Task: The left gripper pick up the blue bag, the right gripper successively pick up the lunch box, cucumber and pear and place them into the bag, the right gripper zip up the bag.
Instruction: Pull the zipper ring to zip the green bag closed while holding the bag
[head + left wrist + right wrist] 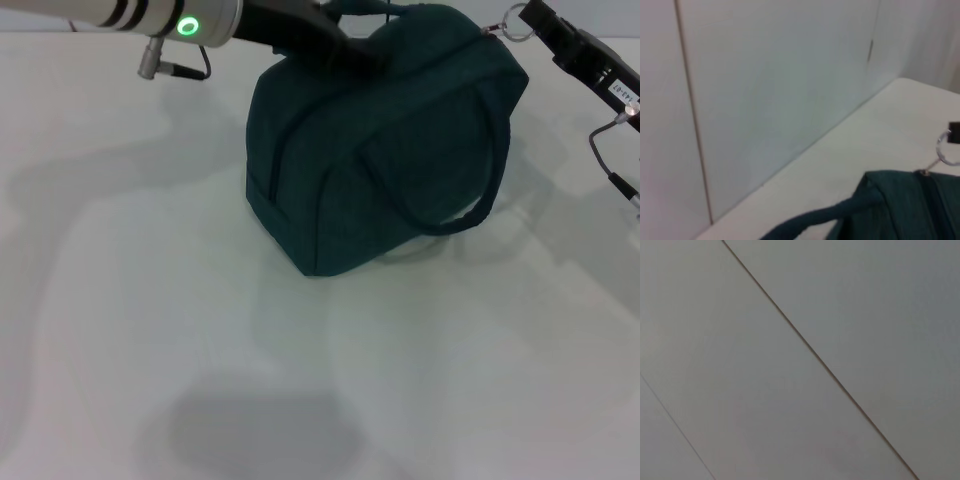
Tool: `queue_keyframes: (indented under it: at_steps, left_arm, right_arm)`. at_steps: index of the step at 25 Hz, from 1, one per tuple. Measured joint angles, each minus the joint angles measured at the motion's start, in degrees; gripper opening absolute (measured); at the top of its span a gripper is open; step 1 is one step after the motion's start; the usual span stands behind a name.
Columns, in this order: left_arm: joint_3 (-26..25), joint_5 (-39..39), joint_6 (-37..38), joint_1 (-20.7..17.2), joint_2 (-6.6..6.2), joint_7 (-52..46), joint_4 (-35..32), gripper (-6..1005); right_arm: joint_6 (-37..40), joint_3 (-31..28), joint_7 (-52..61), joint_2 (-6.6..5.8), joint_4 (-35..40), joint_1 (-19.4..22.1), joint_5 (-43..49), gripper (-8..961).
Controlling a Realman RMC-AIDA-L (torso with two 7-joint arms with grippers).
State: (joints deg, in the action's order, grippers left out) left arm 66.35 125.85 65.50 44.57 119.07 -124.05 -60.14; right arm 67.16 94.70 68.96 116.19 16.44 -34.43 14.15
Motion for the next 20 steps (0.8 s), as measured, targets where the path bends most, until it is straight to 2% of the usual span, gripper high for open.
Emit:
queue_keyframes:
  at_steps: [1, 6, 20]
  left_arm:
    - [-0.07, -0.15, 0.72, 0.08, -0.03, 0.00, 0.09, 893]
    - [-0.08, -0.31, 2.35, 0.26, 0.07, 0.00, -0.25, 874]
    - [-0.17, 0.09, 2.35, 0.54, 0.04, -0.03, 0.07, 425]
  right_arm:
    - [0.00, 0.00, 0.02, 0.00, 0.00, 0.00, 0.00, 29]
    - [-0.05, -0.01, 0.10, 0.00, 0.00, 0.00, 0.00, 30]
    - [-0.20, -0.05, 0.12, 0.00, -0.01, -0.02, 0.00, 32]
